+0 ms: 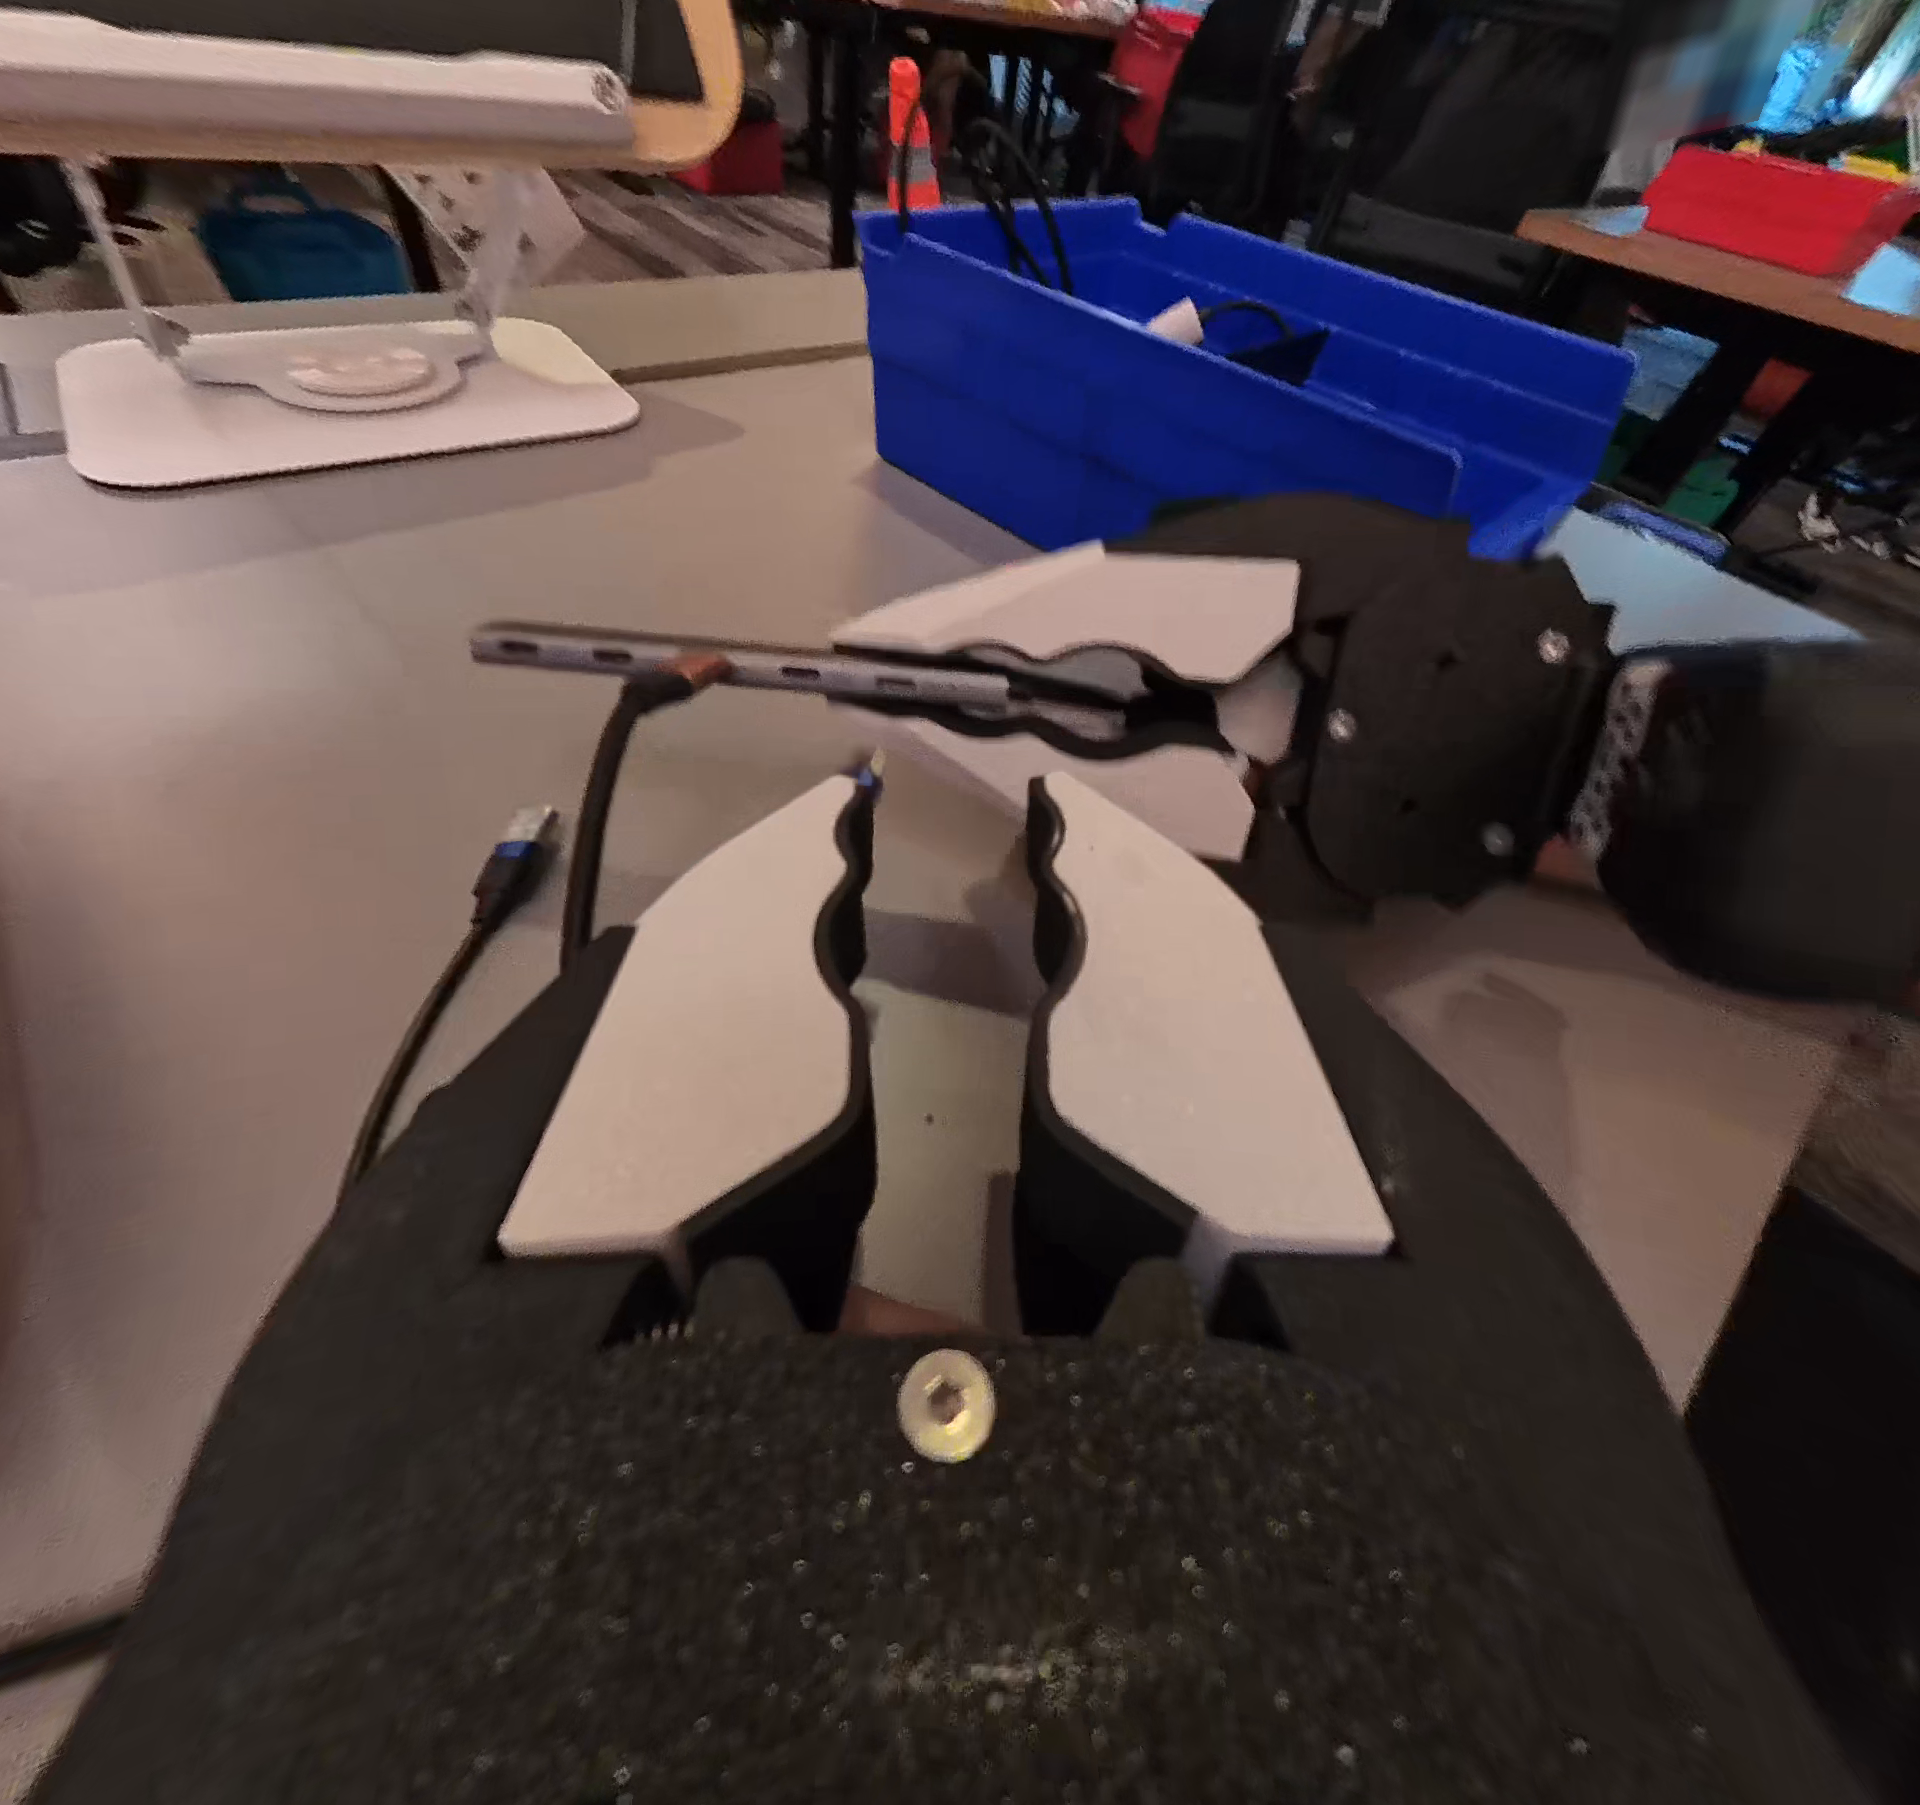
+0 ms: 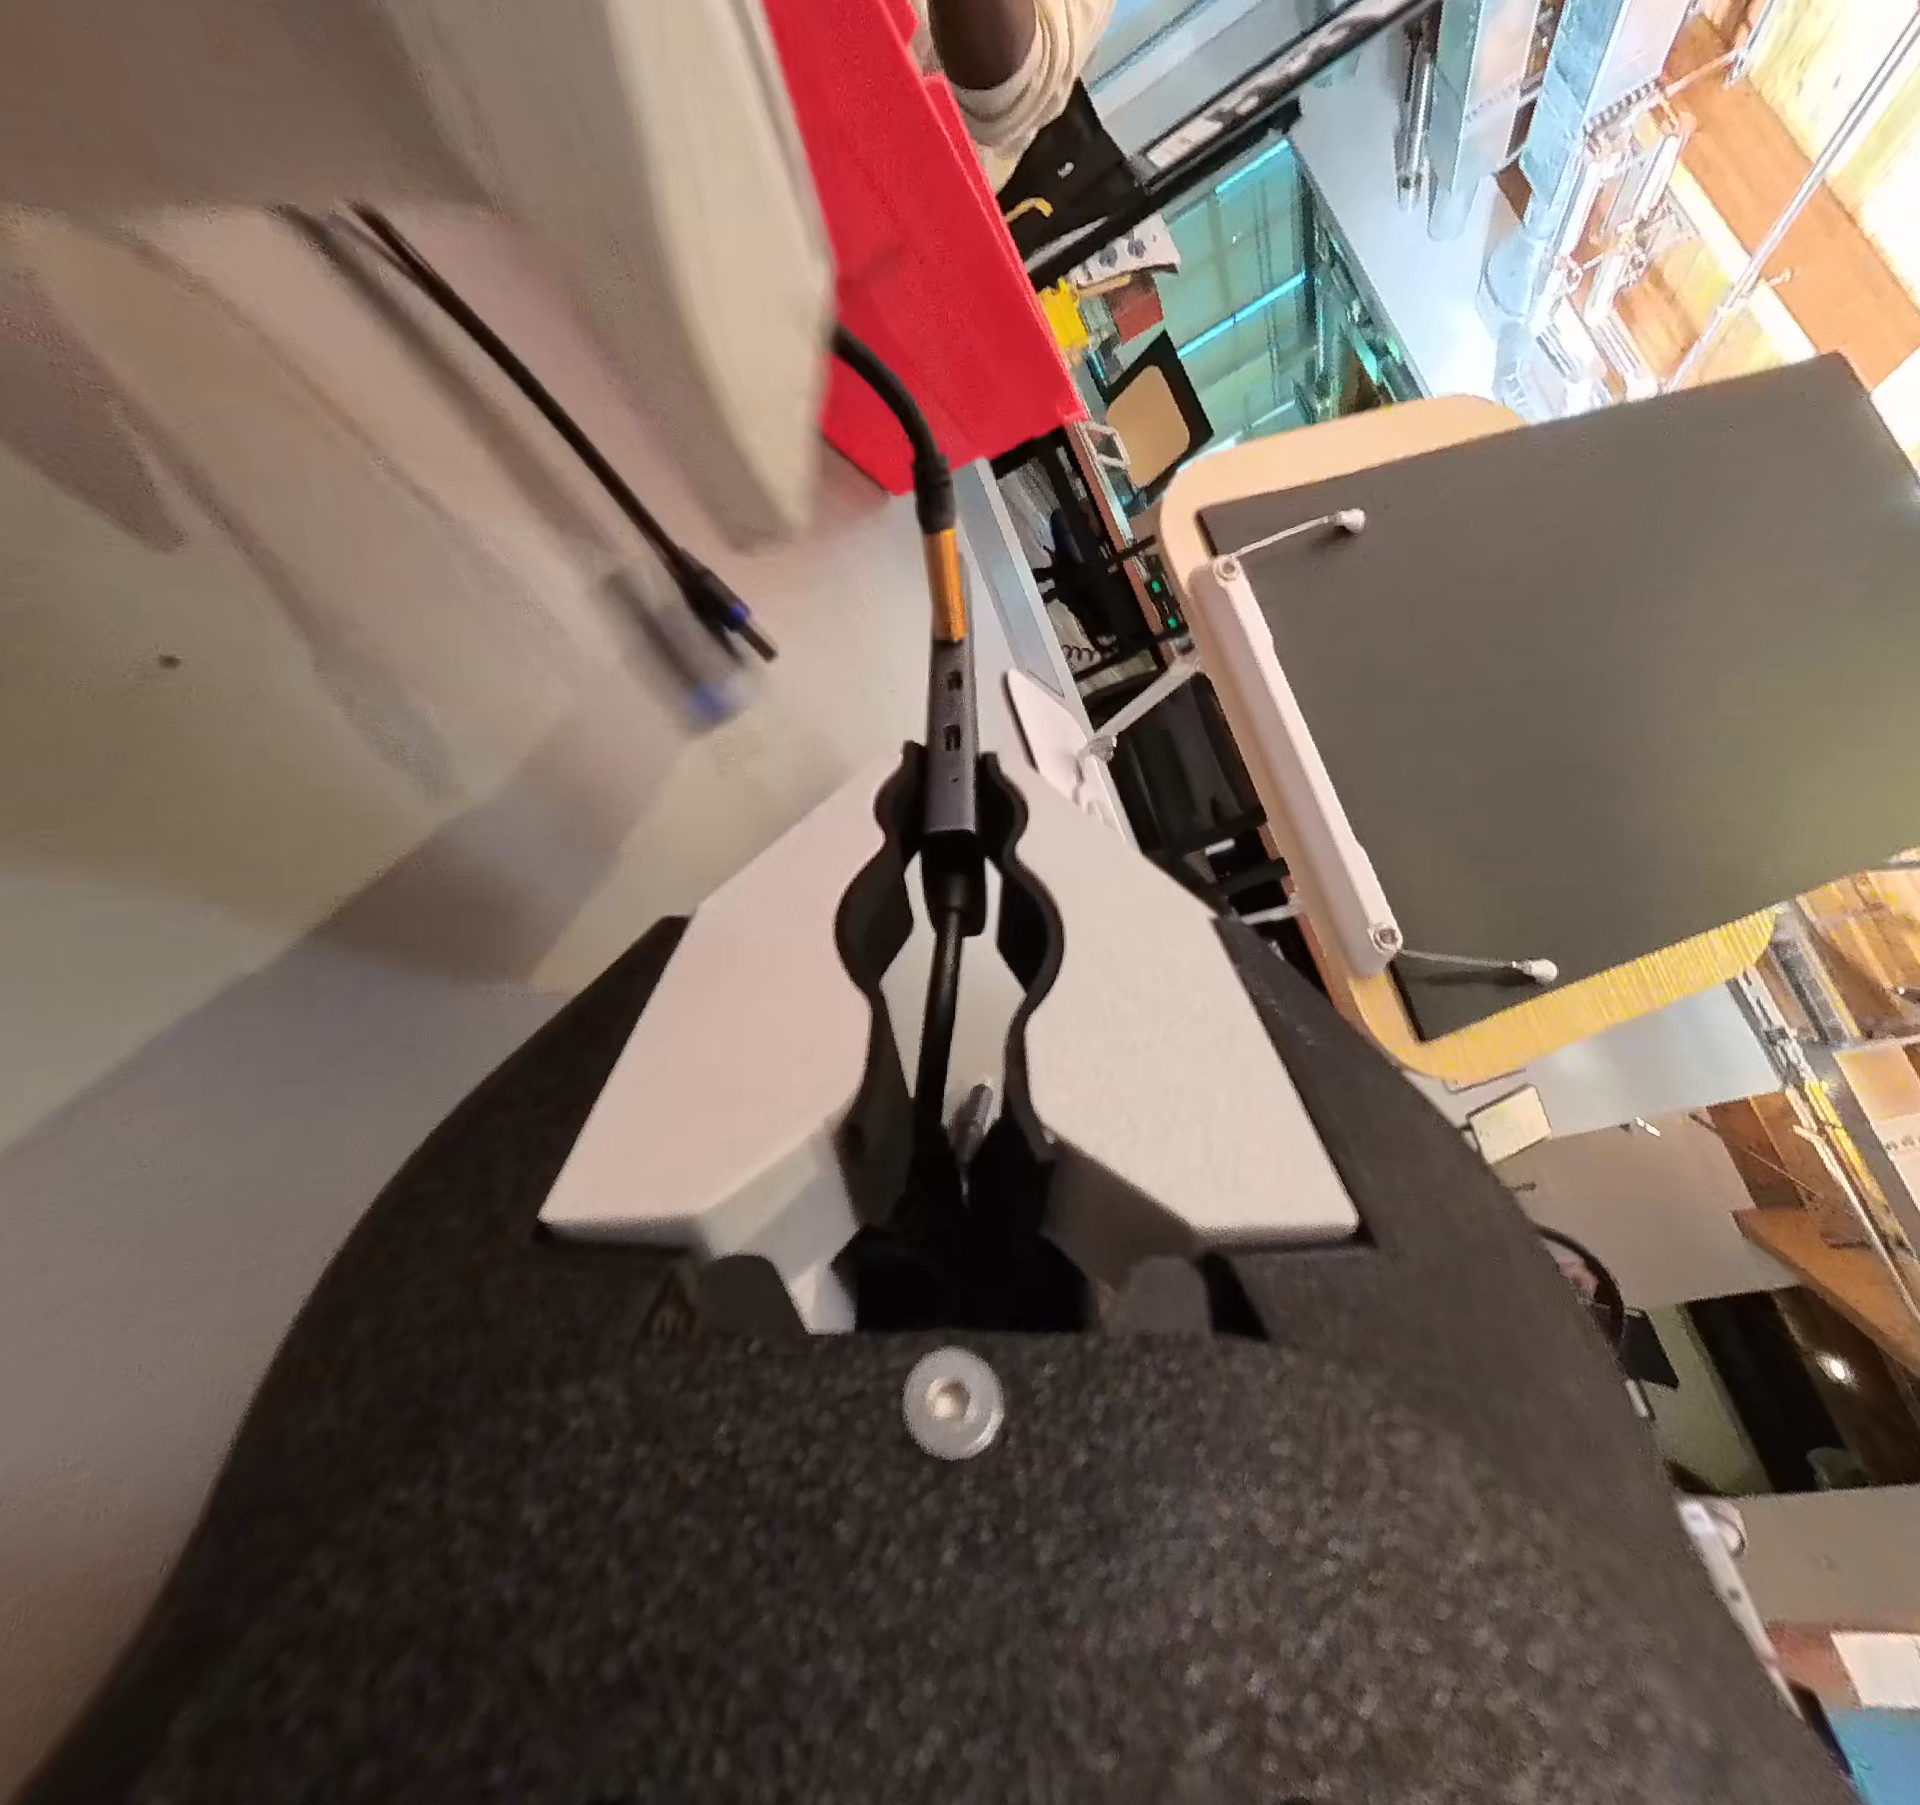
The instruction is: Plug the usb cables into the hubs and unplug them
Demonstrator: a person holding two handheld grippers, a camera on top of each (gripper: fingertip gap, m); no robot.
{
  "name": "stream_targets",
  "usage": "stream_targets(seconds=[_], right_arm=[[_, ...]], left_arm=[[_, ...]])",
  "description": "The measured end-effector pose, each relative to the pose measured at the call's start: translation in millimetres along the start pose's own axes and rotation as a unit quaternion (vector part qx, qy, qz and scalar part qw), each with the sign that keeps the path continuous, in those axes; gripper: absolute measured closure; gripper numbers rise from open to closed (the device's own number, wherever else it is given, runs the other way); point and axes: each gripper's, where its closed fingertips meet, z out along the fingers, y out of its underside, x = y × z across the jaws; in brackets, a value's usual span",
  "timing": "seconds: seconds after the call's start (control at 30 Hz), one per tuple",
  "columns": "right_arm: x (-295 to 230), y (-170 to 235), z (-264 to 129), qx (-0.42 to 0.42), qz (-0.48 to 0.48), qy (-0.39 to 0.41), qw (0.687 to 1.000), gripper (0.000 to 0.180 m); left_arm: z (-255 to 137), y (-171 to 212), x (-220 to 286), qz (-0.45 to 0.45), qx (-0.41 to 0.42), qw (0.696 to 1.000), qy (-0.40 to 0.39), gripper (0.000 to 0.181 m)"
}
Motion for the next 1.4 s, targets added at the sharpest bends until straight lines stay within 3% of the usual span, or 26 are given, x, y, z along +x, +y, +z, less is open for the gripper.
stream_targets(seconds=[0.2, 0.33, 0.47, 0.6, 0.77, 0.87, 0.9, 1.03, 1.17, 1.27, 1.4], right_arm=[[9, 14, -1, -0.017, 0.006, 0.008, 1.0, 0.171], [9, 13, 0, -0.015, 0.009, 0.004, 1.0, 0.171], [4, 10, 2, -0.011, 0.01, -0.006, 1.0, 0.171], [3, 10, 1, -0.01, 0.009, -0.007, 1.0, 0.171], [5, 11, 1, -0.011, 0.015, -0.007, 1.0, 0.171], [2, 11, 1, -0.011, 0.011, -0.012, 1.0, 0.171], [2, 11, 1, -0.012, 0.008, -0.011, 1.0, 0.171], [2, 12, 1, -0.014, -0.003, -0.009, 1.0, 0.171], [-1, 12, 2, -0.024, -0.045, -0.003, 0.999, 0.171], [-4, 7, 2, -0.023, -0.078, 0.002, 0.997, 0.171], [-11, 8, 3, -0.028, -0.09, -0.009, 0.995, 0.171]], left_arm=[[-31, 10, -3, 0.079, -0.062, 0.994, 0.044, 0.154], [-55, 31, -3, 0.158, -0.161, 0.961, 0.163, 0.153], [-42, 25, 7, 0.131, -0.158, 0.955, 0.216, 0.156], [-15, 51, -4, 0.16, -0.228, 0.946, 0.166, 0.162], [-3, 80, -11, 0.191, -0.275, 0.936, 0.112, 0.155], [-1, 82, -5, 0.184, -0.267, 0.939, 0.116, 0.179], [-1, 83, -6, 0.187, -0.27, 0.938, 0.113, 0.178], [-6, 76, -6, 0.221, -0.276, 0.929, 0.108, 0.181], [-16, 27, 3, 0.174, -0.238, 0.948, 0.12, 0.181], [-17, 7, -10, 0.177, -0.236, 0.952, 0.085, 0.181], [-20, 27, 9, 0.158, -0.279, 0.934, 0.158, 0.181]])
